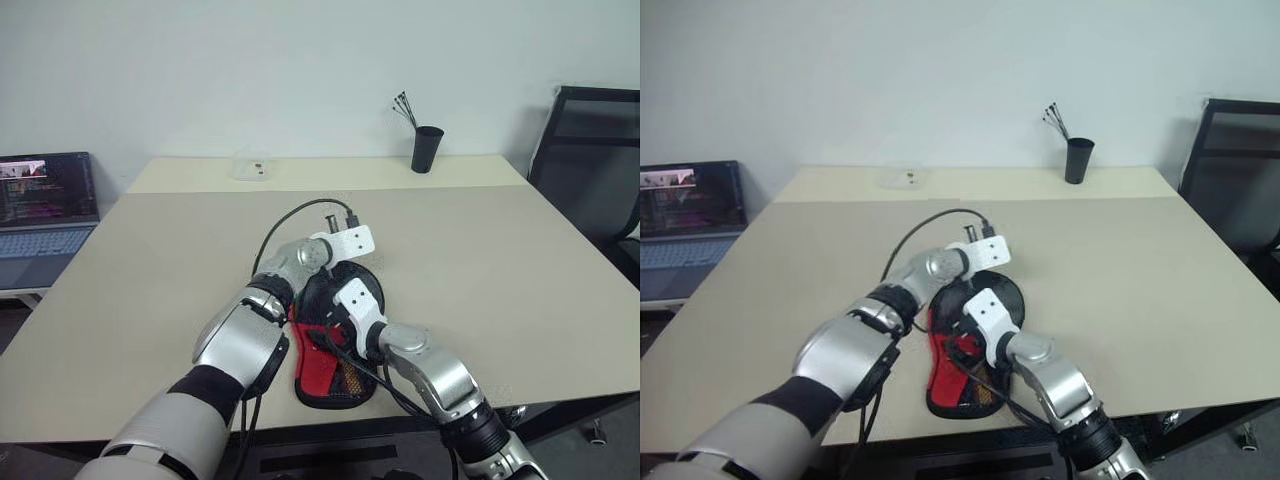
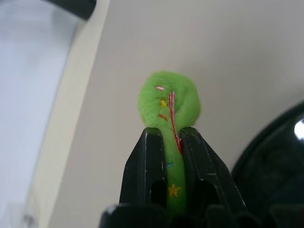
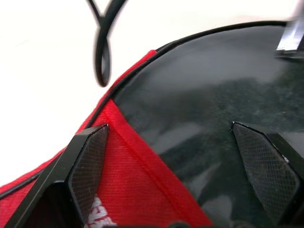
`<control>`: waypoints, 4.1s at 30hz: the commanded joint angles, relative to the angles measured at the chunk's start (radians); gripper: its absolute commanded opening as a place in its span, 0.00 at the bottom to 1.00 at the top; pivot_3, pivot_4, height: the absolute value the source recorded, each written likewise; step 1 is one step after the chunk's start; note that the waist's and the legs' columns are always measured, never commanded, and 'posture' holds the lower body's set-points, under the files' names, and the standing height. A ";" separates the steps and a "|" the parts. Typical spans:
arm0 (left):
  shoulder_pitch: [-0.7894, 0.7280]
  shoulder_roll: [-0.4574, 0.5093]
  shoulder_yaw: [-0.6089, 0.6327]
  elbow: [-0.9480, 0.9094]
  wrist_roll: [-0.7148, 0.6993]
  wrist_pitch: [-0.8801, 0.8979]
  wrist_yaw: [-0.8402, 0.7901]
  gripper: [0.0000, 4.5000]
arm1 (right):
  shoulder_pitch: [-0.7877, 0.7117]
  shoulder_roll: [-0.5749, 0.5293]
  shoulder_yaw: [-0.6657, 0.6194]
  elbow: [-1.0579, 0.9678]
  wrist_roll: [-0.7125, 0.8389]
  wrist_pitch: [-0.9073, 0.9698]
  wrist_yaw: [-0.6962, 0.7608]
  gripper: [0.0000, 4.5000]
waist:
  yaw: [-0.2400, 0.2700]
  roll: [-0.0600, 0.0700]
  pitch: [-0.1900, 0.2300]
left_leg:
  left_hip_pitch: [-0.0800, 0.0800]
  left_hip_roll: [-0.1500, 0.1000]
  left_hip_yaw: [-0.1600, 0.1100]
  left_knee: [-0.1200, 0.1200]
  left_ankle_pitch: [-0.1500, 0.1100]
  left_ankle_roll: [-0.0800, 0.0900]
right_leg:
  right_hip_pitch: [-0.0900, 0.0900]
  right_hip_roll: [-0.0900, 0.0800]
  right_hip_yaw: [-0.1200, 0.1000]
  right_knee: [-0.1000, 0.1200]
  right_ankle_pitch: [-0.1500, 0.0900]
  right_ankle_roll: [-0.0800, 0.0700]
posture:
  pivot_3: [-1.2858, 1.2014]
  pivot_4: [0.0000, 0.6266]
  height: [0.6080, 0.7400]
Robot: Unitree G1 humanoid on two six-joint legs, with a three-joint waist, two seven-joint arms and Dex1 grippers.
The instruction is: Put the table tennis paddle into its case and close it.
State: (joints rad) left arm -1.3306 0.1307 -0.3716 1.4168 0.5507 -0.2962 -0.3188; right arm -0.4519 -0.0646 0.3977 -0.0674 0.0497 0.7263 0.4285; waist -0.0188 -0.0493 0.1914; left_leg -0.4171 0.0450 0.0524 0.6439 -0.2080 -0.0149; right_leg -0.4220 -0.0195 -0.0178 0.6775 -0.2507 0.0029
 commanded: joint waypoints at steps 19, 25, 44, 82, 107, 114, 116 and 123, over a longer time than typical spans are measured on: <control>-0.058 -0.117 0.009 -0.041 0.000 -0.103 -0.112 0.50 | 0.055 0.008 0.069 0.105 -0.005 0.091 0.007 1.00 | 0.001 0.000 -0.001 | 0.000 0.000 0.000 -0.001 0.000 0.000 | 0.000 0.000 0.000 -0.001 0.000 0.000 | 0.52 0.24 1.00; -0.045 -0.071 0.041 -0.047 -0.036 -0.090 -0.102 0.95 | 0.019 0.015 0.063 0.146 -0.008 0.064 0.016 1.00 | -0.014 0.001 -0.003 | 0.001 0.001 0.000 0.000 0.000 0.000 | 0.000 0.001 0.001 0.000 0.000 0.000 | 0.52 0.24 1.00; 0.102 0.123 0.304 -0.172 -0.363 -0.086 -0.491 0.99 | -0.041 -0.141 -0.108 -0.306 0.238 0.350 0.184 1.00 | -0.012 0.002 -0.006 | -0.001 0.001 0.001 0.000 -0.001 -0.002 | -0.001 0.001 0.001 -0.001 0.000 0.001 | 0.52 0.24 1.00; 0.630 0.315 0.243 -0.878 -0.629 0.381 -0.774 0.99 | -0.519 -0.222 -0.353 0.776 0.103 -0.323 0.084 1.00 | -0.013 0.002 -0.005 | -0.001 0.002 0.004 -0.001 -0.001 -0.002 | -0.003 0.001 0.006 0.001 0.000 -0.001 | 0.52 0.24 1.00; 0.620 0.303 0.214 -0.832 -0.603 0.319 -0.798 1.00 | -0.615 -0.173 -0.363 1.116 0.029 -0.480 0.139 0.48 | -0.013 0.002 -0.005 | 0.000 0.002 0.004 -0.001 -0.001 -0.002 | -0.003 0.000 0.006 0.002 0.001 -0.001 | 0.52 0.24 1.00; 0.596 0.273 0.182 -0.684 -0.576 0.241 -0.831 1.00 | -0.606 -0.167 -0.360 1.103 0.017 -0.466 0.122 0.03 | -0.008 0.003 -0.006 | 0.002 0.001 0.004 0.001 -0.001 -0.002 | -0.001 0.000 0.006 0.002 0.000 -0.001 | 0.52 0.24 1.00; 0.607 0.267 0.182 -0.647 -0.579 0.238 -0.847 1.00 | -0.599 -0.171 -0.362 1.082 0.016 -0.452 0.119 0.02 | -0.008 0.005 -0.007 | 0.002 0.001 0.004 0.001 -0.001 -0.001 | 0.000 0.000 0.005 0.002 0.001 0.000 | 0.52 0.24 1.00; 0.615 0.267 0.141 -0.578 -0.535 0.198 -0.883 1.00 | -0.497 -0.228 -0.345 0.826 0.009 -0.307 0.144 0.02 | -0.005 0.014 -0.015 | 0.002 0.000 0.004 0.000 -0.001 -0.001 | 0.001 0.000 0.005 0.001 0.000 0.001 | 0.52 0.24 1.00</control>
State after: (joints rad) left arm -0.7577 0.4073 -0.1529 0.7816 -0.0584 -0.1005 -1.1727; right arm -0.9588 -0.2659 0.0597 0.8461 0.0594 0.3827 0.5673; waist -0.0242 -0.0355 0.1764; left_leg -0.4150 0.0454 0.0562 0.6439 -0.2092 -0.0163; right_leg -0.4214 -0.0195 -0.0125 0.6783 -0.2505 0.0036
